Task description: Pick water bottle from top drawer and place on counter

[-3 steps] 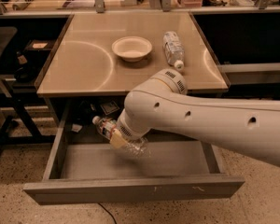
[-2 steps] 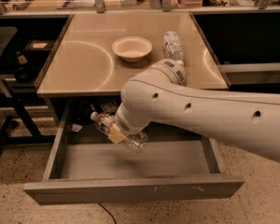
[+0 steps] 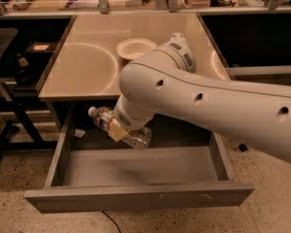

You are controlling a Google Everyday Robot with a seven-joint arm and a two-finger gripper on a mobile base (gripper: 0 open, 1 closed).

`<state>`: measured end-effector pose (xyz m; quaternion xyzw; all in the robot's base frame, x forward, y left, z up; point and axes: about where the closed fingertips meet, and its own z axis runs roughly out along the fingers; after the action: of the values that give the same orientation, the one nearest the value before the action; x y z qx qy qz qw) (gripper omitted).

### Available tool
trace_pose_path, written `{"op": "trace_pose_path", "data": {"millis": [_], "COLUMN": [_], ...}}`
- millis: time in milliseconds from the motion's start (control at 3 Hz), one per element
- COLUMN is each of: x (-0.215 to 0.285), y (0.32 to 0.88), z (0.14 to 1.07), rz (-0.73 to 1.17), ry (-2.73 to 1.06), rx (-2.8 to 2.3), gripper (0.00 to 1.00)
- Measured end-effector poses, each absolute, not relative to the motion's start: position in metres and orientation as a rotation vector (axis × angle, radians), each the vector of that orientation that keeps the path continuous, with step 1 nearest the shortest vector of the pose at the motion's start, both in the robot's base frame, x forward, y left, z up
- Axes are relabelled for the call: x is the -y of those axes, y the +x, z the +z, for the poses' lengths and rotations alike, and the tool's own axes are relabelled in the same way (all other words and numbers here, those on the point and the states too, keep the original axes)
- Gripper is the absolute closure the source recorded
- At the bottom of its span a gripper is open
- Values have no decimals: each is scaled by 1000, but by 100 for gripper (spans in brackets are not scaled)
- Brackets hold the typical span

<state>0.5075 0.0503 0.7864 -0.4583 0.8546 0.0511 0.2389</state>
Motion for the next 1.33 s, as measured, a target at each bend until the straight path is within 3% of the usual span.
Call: {"op": "trace_pose_path", "data": {"millis": [1333], "x": [-45], "y": [553], "z": [880], "rz": [20], "ry": [-1185], "rx": [-2257], "gripper": [100]}}
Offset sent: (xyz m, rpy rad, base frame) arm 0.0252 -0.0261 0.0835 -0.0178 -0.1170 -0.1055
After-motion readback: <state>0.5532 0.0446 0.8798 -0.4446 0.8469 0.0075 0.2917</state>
